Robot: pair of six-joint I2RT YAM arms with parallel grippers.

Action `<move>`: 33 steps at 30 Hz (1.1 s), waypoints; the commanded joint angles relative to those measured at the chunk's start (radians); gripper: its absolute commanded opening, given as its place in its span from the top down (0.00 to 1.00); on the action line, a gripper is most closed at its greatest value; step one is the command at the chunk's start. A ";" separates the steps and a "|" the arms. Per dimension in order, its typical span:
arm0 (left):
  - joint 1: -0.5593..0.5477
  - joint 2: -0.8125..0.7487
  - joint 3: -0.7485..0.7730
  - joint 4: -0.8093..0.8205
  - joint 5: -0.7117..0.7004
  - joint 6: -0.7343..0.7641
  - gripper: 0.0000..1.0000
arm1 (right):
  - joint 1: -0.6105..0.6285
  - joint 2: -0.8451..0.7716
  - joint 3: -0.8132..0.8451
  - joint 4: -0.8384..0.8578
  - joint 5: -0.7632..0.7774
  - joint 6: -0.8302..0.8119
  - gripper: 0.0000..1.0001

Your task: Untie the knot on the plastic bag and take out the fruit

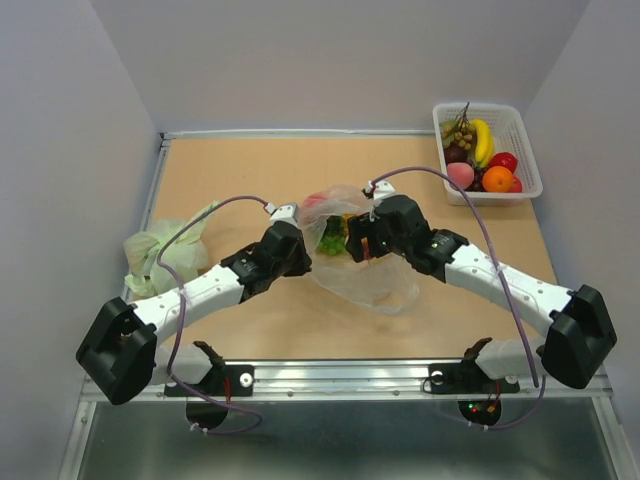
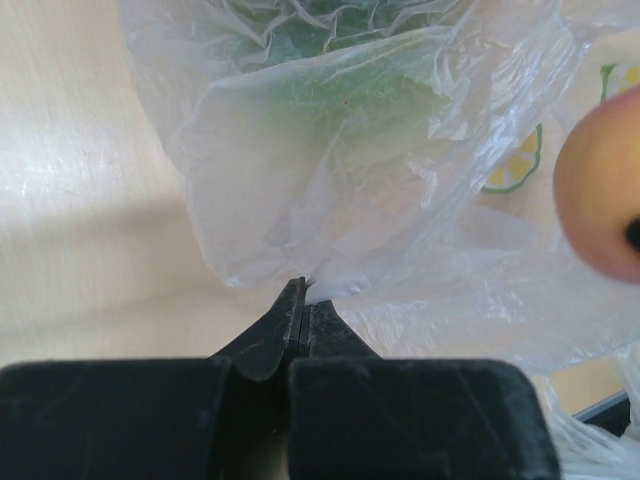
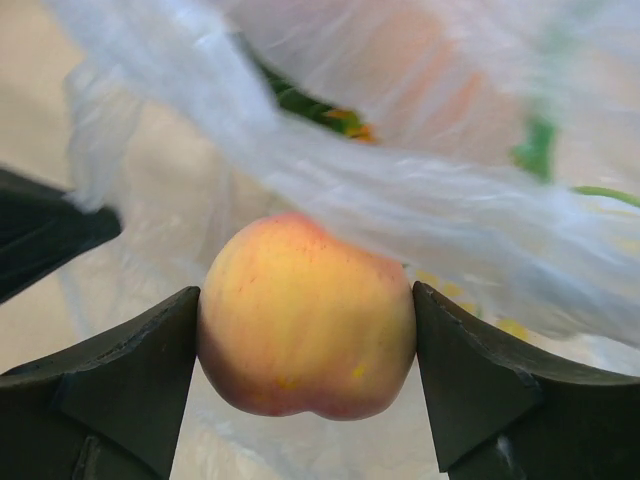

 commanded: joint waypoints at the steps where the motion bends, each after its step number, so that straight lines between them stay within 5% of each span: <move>1: 0.010 0.004 0.072 -0.013 -0.067 -0.002 1.00 | -0.002 -0.020 0.063 0.030 -0.248 -0.065 0.68; 7: 0.070 0.001 0.099 -0.059 -0.094 0.012 1.00 | -0.005 -0.096 0.185 0.016 -0.316 -0.085 0.71; 14: 0.136 -0.049 0.073 -0.082 -0.089 0.044 1.00 | -0.062 -0.096 0.409 -0.031 0.030 -0.194 0.70; 20: 0.143 -0.083 0.052 -0.088 -0.058 0.055 1.00 | -0.301 0.014 0.554 -0.017 0.254 -0.226 0.70; 27: 0.143 -0.115 0.032 -0.088 -0.003 0.038 1.00 | -0.735 0.233 0.652 0.001 0.212 -0.047 0.65; 33: 0.142 -0.146 0.010 -0.087 0.020 0.024 1.00 | -0.852 0.448 0.755 0.010 0.219 0.027 0.51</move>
